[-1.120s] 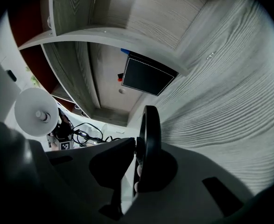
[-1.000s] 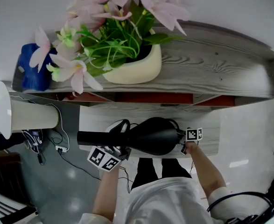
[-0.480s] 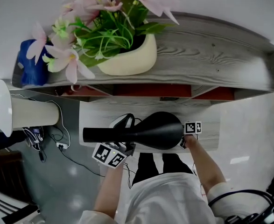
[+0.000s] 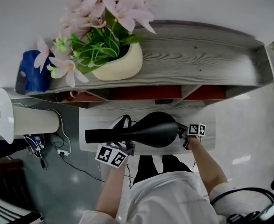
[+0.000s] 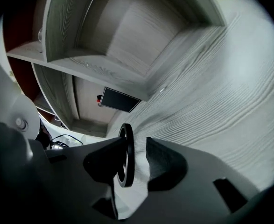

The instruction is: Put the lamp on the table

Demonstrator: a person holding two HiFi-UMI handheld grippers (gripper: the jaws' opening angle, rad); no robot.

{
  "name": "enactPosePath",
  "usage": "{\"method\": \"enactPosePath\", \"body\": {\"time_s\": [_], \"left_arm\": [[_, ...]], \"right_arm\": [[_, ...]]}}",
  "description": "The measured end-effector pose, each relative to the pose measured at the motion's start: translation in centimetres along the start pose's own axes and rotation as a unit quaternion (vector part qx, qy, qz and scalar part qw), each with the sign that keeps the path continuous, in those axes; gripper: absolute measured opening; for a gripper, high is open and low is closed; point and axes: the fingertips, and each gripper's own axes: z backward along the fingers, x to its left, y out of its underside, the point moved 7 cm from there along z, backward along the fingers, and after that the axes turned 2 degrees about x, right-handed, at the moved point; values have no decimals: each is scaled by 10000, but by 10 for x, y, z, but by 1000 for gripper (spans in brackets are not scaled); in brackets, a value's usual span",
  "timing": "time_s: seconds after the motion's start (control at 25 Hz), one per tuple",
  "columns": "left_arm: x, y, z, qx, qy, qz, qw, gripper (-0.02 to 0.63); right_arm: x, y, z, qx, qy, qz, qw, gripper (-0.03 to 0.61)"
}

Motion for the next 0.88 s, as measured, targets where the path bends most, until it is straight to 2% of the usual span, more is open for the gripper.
{"method": "enactPosePath", "body": {"time_s": [0.16,0.28,0.52,0.88], "left_arm": [[-14,4,-9,158,76,-151,9997,9],[-25,9,-16,239,83,-278,9993,9],[-44,17,-31,323,-181,-524,9979,9],[-69,28,-46,575,-145,-865,9945,11]], "right_arm": [[4,-2,18,-182,239,34,9995,129],[15,-3,29,-273,184,76,9994,129],[39,10,47,-22,-25,321,9995,129],[38,-3,76,-135,-199,393,9989,121]]}}
